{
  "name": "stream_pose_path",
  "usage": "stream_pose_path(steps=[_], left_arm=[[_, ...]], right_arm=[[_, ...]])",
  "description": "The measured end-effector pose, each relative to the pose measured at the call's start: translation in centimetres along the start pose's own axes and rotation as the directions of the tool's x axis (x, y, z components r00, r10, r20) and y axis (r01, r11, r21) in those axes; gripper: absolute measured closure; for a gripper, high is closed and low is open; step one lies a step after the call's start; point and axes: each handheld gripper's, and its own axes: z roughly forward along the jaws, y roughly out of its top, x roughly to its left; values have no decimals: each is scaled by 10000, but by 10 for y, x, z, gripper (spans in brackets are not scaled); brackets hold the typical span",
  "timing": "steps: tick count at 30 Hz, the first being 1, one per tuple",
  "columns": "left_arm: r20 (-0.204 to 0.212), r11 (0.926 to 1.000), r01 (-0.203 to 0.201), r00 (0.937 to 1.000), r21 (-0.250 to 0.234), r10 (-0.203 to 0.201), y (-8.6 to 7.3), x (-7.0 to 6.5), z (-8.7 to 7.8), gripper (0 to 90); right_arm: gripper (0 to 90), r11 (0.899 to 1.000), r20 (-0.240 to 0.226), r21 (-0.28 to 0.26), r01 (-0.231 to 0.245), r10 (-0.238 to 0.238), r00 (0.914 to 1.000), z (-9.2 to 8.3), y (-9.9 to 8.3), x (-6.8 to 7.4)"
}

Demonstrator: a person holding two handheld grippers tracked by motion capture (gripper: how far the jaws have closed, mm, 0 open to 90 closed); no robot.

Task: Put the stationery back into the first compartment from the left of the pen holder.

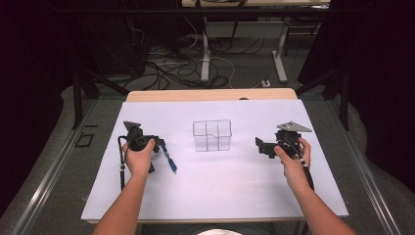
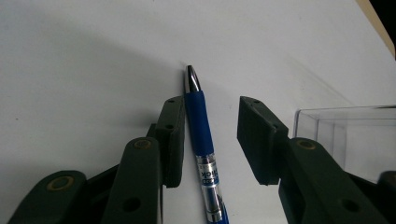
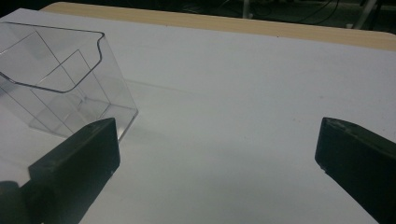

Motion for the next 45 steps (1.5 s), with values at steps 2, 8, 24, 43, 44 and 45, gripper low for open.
stream_pose_path(steps=[2, 8, 24, 43, 44, 45], left_arm=[[-33, 10000, 50, 10000, -23, -50, 0, 0, 2, 621], [-149, 9998, 217, 9997, 45, -216, 1, -2, 6, 627], [-447, 9989, 460, 9980, 77, -456, 1, -3, 14, 678], [-805, 9986, 534, 9954, 52, -528, 0, -5, 15, 780], [-800, 9985, 538, 9954, 61, -531, 0, -4, 15, 782], [-690, 9980, 628, 9957, 86, -620, 1, -4, 14, 785]], right_arm=[[0, 10000, -1, 7, 28, -28, 10000, 0, 0, 0], [0, 10000, -27, 66, 13, -13, 10000, 2, -1, -1], [0, 9999, -67, 98, -23, 24, 10000, 2, -2, -3], [0, 9999, -83, 150, -47, 48, 10000, 3, -3, -3], [0, 9999, -81, 155, -48, 49, 10000, 3, -3, -3], [0, 9998, -82, 169, -59, 60, 9999, 3, -3, -3]])
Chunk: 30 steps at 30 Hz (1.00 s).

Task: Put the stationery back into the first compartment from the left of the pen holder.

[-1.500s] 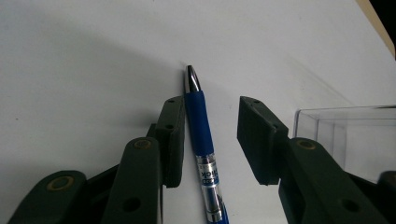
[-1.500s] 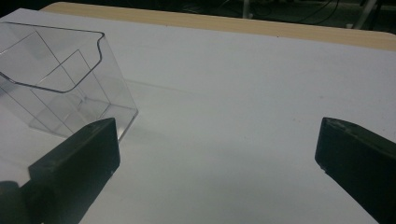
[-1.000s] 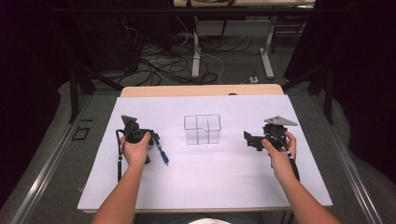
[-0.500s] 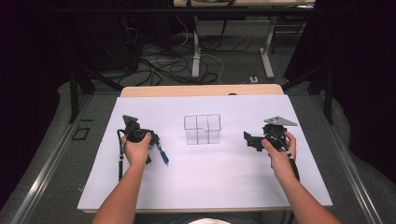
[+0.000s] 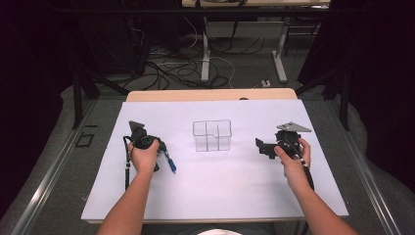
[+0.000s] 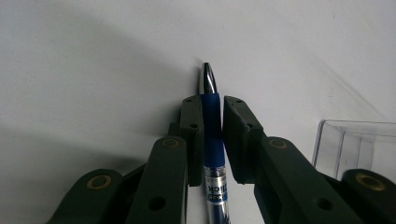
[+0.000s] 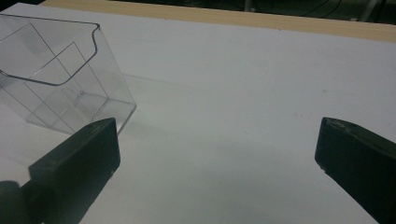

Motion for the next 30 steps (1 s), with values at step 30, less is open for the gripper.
stream_pose_path(steps=[30], left_arm=[[758, 9969, -561, 9953, -560, 603, -2, -4, -14, 801]], right_arm=[[0, 10000, 7, 30, 63, -63, 10000, 0, -1, 0]])
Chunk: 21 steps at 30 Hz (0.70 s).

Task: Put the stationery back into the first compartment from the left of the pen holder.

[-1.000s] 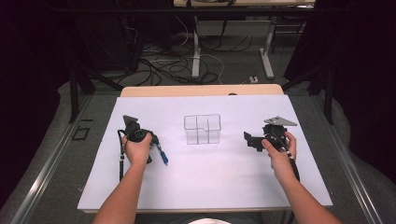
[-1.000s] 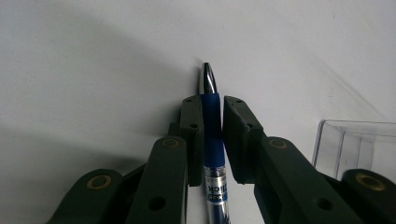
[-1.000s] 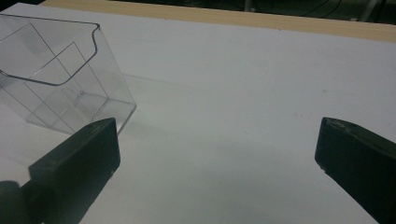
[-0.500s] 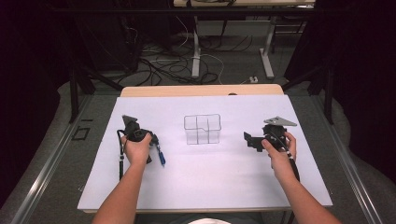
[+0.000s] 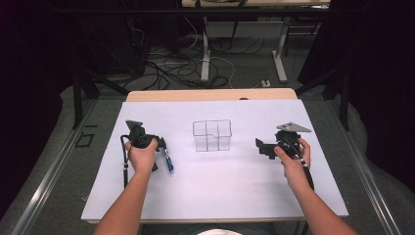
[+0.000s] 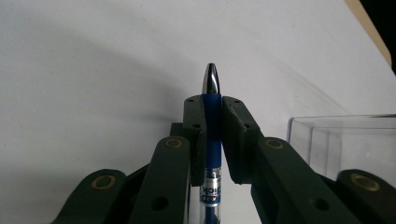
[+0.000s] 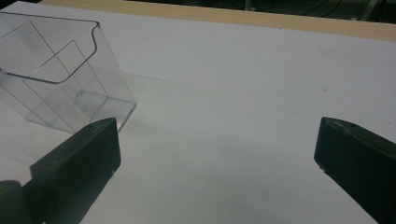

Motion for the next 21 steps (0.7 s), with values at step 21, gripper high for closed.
stream_pose_path(steps=[21], left_arm=[[767, 9762, -1500, 9836, -1564, 1634, -6, -17, -23, 800]], right_arm=[[0, 10000, 57, 1, 82, -82, 10000, 0, -1, 0]])
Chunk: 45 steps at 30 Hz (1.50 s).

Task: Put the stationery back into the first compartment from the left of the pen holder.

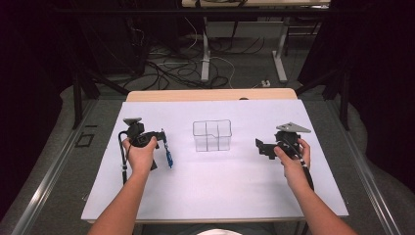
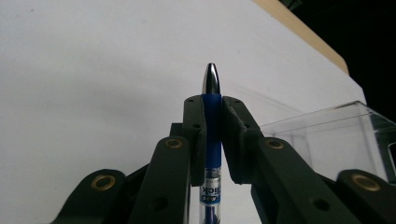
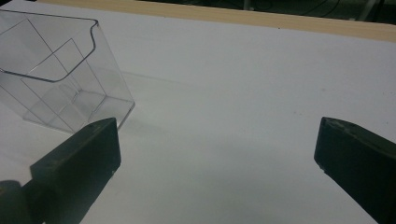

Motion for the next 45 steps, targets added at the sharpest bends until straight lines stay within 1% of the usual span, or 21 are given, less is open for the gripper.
stream_pose_path(steps=[2, 5, 7, 10, 13, 14, 17, 18, 20, 24, 25, 26, 27, 28, 30, 31, 35, 36, 39, 40, 45], left_arm=[[244, 9999, -98, 9997, -64, 100, 0, -3, -2, 800], [252, 9982, -544, 9982, -251, 550, 1, -10, -6, 800], [505, 9970, -658, 9964, -402, 678, 1, -18, -9, 800], [610, 9928, -1035, 9924, -609, 1072, 2, -28, -13, 800], [770, 9901, -1227, 9888, -685, 1278, 2, -37, -16, 800], [791, 9883, -1263, 9879, -858, 1331, 2, -40, -17, 800], [1045, 9797, -1688, 9781, -1081, 1800, 2, -49, -20, 800], [1129, 9790, -1666, 9772, -1174, 1798, 2, -52, -20, 800], [1163, 9712, -1944, 9706, -1375, 2107, 2, -58, -22, 800], [1275, 9622, -2165, 9627, -1651, 2385, 2, -70, -25, 800], [1281, 9580, -2385, 9572, -1594, 2596, 2, -72, -27, 800], [1270, 9545, -2403, 9561, -1765, 2642, 2, -76, -27, 801], [1327, 9530, -2475, 9531, -1747, 2719, 3, -78, -28, 801], [1265, 9468, -2570, 9505, -1937, 2839, 2, -81, -28, 800], [1385, 9422, -2628, 9456, -2077, 2943, 2, -87, -30, 801], [1468, 9418, -2680, 9426, -2028, 2998, 2, -89, -31, 800], [1505, 9268, -3020, 9287, -2233, 3389, 1, -100, -36, 800], [1565, 9271, -3014, 9276, -2228, 3392, 1, -103, -36, 800], [1479, 9183, -3247, 9204, -2263, 3619, 3, -109, -38, 801], [1532, 9201, -3165, 9220, -2307, 3556, 3, -111, -37, 801], [1494, 9128, -3327, 9159, -2370, 3726, 6, -121, -35, 800]], right_arm=[[0, 10000, -2, -5, -1, 1, 10000, 0, 0, 0], [0, 10000, 41, 12, -8, 8, 10000, 0, 0, 1], [0, 10000, 3, -6, 57, -57, 10000, 0, 0, 2], [0, 10000, 3, -11, 74, -74, 10000, 0, 0, 3], [0, 10000, 19, 5, 38, -38, 10000, 0, 0, 4], [0, 10000, 17, 11, 68, -68, 10000, 0, 0, 4], [0, 9999, 15, 27, 164, -164, 9999, 0, -1, 3], [0, 9999, 15, 27, 164, -164, 9999, 0, -1, 3], [0, 9997, 15, 50, 250, -250, 9997, 1, -1, 3], [0, 9997, 1, 85, 230, -230, 9997, 2, -1, 4], [0, 9996, 10, 105, 256, -256, 9997, 2, -1, 4], [0, 9997, 1, 94, 244, -244, 9997, 2, -1, 4], [0, 9997, -10, 93, 244, -244, 9997, 2, -1, 4], [0, 9996, -13, 91, 251, -251, 9997, 2, -1, 4], [0, 9997, -10, 99, 242, -241, 9997, 2, -1, 4], [0, 9997, -32, 113, 229, -229, 9997, 2, -2, 3], [0, 9996, -26, 169, 223, -223, 9997, 2, -2, 3], [0, 9996, -28, 176, 224, -223, 9997, 2, -2, 3], [0, 9996, -12, 173, 208, -208, 9998, 2, -2, 3], [0, 9997, -23, 168, 196, -195, 9998, 2, -2, 3], [0, 9997, -25, 180, 152, -151, 9999, 2, -2, 3]])
